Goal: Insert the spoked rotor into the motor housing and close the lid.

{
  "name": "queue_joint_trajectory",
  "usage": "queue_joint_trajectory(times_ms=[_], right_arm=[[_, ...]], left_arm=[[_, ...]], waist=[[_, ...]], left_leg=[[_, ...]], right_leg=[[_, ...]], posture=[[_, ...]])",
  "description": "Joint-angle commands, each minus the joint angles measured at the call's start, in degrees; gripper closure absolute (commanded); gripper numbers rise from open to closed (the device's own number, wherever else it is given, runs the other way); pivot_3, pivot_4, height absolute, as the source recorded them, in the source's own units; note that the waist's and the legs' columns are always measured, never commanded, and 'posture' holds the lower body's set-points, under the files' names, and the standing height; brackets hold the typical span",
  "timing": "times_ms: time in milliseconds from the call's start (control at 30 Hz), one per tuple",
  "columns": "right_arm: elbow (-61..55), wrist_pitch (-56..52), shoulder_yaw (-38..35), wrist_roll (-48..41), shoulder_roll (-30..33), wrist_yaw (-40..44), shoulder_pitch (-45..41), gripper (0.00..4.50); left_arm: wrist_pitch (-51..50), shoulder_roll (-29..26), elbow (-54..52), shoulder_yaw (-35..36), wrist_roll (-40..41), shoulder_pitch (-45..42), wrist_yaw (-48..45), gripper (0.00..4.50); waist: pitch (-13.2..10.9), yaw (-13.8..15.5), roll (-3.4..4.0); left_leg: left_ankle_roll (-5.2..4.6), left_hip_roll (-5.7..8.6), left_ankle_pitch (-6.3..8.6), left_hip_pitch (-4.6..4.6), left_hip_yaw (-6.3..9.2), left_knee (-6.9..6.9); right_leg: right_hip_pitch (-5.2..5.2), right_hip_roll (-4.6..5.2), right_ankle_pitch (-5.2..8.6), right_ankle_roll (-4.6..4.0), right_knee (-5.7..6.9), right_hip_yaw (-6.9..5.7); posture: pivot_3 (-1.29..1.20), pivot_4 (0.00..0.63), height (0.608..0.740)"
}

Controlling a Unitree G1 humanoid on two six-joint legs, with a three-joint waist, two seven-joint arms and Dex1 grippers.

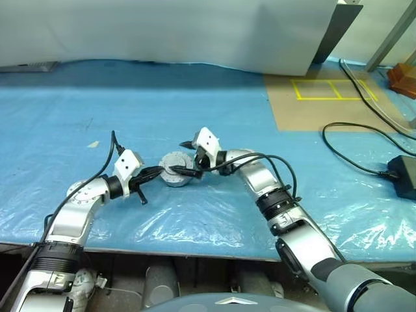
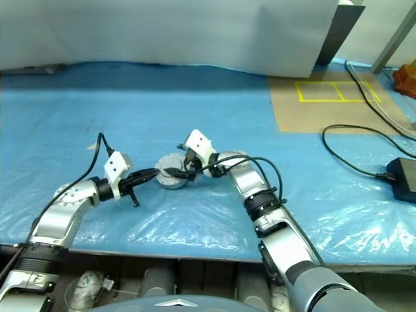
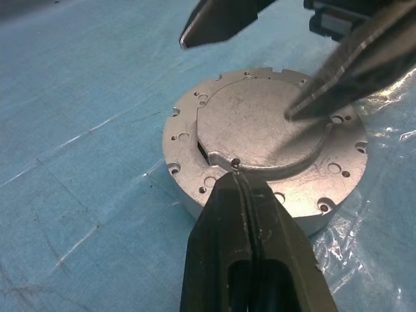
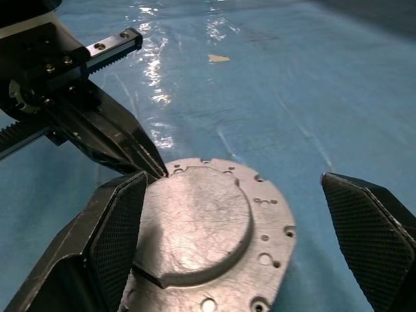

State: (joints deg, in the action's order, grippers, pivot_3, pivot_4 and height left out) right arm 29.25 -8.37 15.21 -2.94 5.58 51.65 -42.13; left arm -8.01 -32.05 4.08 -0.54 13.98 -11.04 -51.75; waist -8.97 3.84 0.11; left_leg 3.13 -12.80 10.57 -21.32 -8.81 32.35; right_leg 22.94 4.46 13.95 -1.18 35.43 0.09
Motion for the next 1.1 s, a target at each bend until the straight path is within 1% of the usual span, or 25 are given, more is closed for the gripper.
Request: queue_joint_trajectory(times_ms=[33, 100, 167, 233, 300, 367, 433, 500, 567, 667, 800, 900, 1000, 1100], right_arm=[[-0.7, -4.5, -4.7, -4.2, 2.0, 1.4, -3.3, 0.02], [1.4, -12.3, -7.1, -6.9, 4.2, 3.4, -3.9, 0.02], [2.4, -24.3, -8.7, -10.9, 5.9, 6.5, -3.8, 0.02], [1.3, -35.4, -10.0, -15.5, 7.4, 9.7, -2.6, 0.02], [-2.4, -45.6, -9.3, -19.3, 8.9, 12.4, 0.2, 0.02], [-5.0, -51.3, -9.6, -21.6, 8.8, 11.8, 1.8, 0.02], [-6.0, -54.1, -10.2, -22.8, 7.6, 9.6, 2.4, 0.02], [-5.2, -55.2, -11.1, -23.0, 5.8, 6.9, 2.2, 0.02], [-3.6, -54.7, -12.5, -22.9, 4.1, 4.1, 1.7, 0.02], [-1.7, -53.2, -12.8, -22.2, 1.8, 1.1, 1.4, 0.02], [0.8, -48.7, -12.4, -20.0, -0.8, -3.5, 1.5, 0.02], [2.8, -45.3, -14.2, -19.9, -2.6, -7.0, 0.5, 0.02], [3.2, -44.7, -15.8, -21.5, -4.1, -8.0, -1.7, 0.02], [4.1, -45.9, -16.3, -22.7, -4.6, -7.3, -2.7, 0.02]], left_arm=[[-1.5, 0.5, 1.3, -3.4, -1.8, 0.9, -0.7, 4.50], [-1.4, 0.2, 0.9, -3.4, -1.8, 1.4, -1.1, 4.50], [-1.0, -0.1, 1.2, -3.3, -2.1, 1.8, -1.1, 4.50], [-0.5, -0.1, 1.9, -3.1, -2.3, 1.7, -1.0, 4.50], [0.0, -0.1, 3.0, -2.8, -2.5, 1.2, -0.6, 4.50], [0.2, 0.0, 3.4, -2.8, -2.5, 0.9, -0.6, 4.50], [0.3, 0.2, 3.5, -2.9, -2.5, 0.7, -0.6, 4.50], [0.4, 0.4, 3.5, -3.1, -2.6, 0.6, -0.6, 4.50], [0.5, 0.5, 3.7, -3.1, -2.7, 0.5, -0.6, 4.50], [0.5, 0.6, 3.7, -3.1, -2.8, 0.5, -0.6, 4.50], [0.3, 0.7, 3.1, -3.1, -2.7, 1.0, -0.4, 4.50], [0.1, 0.8, 2.7, -3.1, -2.6, 1.4, -0.2, 4.50], [0.2, 0.9, 2.8, -3.1, -2.8, 1.6, 0.0, 4.50], [0.0, 0.9, 2.7, -2.9, -2.7, 1.6, -0.1, 4.50]], waist=[[0.0, 0.1, 0.00], [0.0, 0.2, 0.00], [0.0, 0.3, 0.00], [0.0, 0.3, 0.00], [0.0, 0.4, 0.03], [0.0, 0.4, 0.14], [0.1, 0.3, 0.26], [0.1, 0.3, 0.27], [0.1, 0.3, 0.27], [0.1, 0.3, 0.26], [0.2, 0.3, 0.32], [0.2, 0.1, 0.32], [0.2, 0.1, 0.33], [0.2, 0.2, 0.34]], left_leg=[[0.00, 0.00, 0.00, 0.00, 0.00, -0.01], [0.00, 0.01, 0.00, -0.01, -0.01, -0.02], [0.00, 0.03, 0.00, -0.01, -0.01, -0.02], [0.00, 0.02, 0.00, 0.00, -0.01, -0.04], [0.01, 0.00, 0.00, 0.00, -0.01, -0.14], [0.01, -0.05, 0.00, 0.00, 0.00, -0.21], [0.01, -0.04, -0.01, 0.01, -0.02, -0.21], [0.01, -0.04, -0.01, 0.05, -0.03, -0.19], [0.01, -0.04, -0.01, 0.06, -0.05, -0.18], [0.01, 0.00, 0.00, 0.07, -0.12, -0.18], [0.02, -0.01, -0.01, 0.13, -0.18, -0.23], [0.02, -0.01, 0.00, 0.21, -0.20, -0.26], [0.02, -0.01, 0.00, 0.26, -0.22, -0.31], [0.02, -0.01, 0.00, 0.22, -0.23, -0.38]], right_leg=[[0.01, -0.01, 0.00, 0.00, 0.00, 0.00], [0.00, 0.00, 0.00, 0.01, 0.00, 0.01], [-0.04, 0.01, 0.00, 0.01, -0.07, 0.00], [-0.09, 0.00, 0.00, 0.01, -0.15, -0.01], [-0.08, -0.03, 0.00, 0.01, -0.19, -0.04], [-0.06, -0.09, 0.00, 0.01, -0.22, -0.07], [-0.02, -0.08, 0.00, 0.01, -0.19, -0.04], [-0.02, -0.08, 0.01, 0.01, -0.17, -0.02], [-0.02, -0.05, 0.02, 0.00, -0.17, 0.00], [-0.02, 0.01, 0.02, 0.01, -0.20, 0.04], [-0.02, 0.00, 0.03, 0.02, -0.24, 0.08], [-0.06, 0.00, 0.03, 0.03, -0.23, 0.11], [-0.04, 0.01, 0.04, 0.04, -0.23, 0.16], [0.01, 0.01, 0.04, 0.05, -0.22, 0.14]], posture=[[0.00, 0.150, 0.740], [0.00, 0.150, 0.740], [0.00, 0.150, 0.740], [0.00, 0.150, 0.740], [0.00, 0.150, 0.740], [0.00, 0.150, 0.740], [0.00, 0.150, 0.740], [0.00, 0.150, 0.740], [0.00, 0.150, 0.740], [0.00, 0.150, 0.740], [0.00, 0.150, 0.740], [0.00, 0.150, 0.740], [0.00, 0.150, 0.740], [0.00, 0.150, 0.740]])
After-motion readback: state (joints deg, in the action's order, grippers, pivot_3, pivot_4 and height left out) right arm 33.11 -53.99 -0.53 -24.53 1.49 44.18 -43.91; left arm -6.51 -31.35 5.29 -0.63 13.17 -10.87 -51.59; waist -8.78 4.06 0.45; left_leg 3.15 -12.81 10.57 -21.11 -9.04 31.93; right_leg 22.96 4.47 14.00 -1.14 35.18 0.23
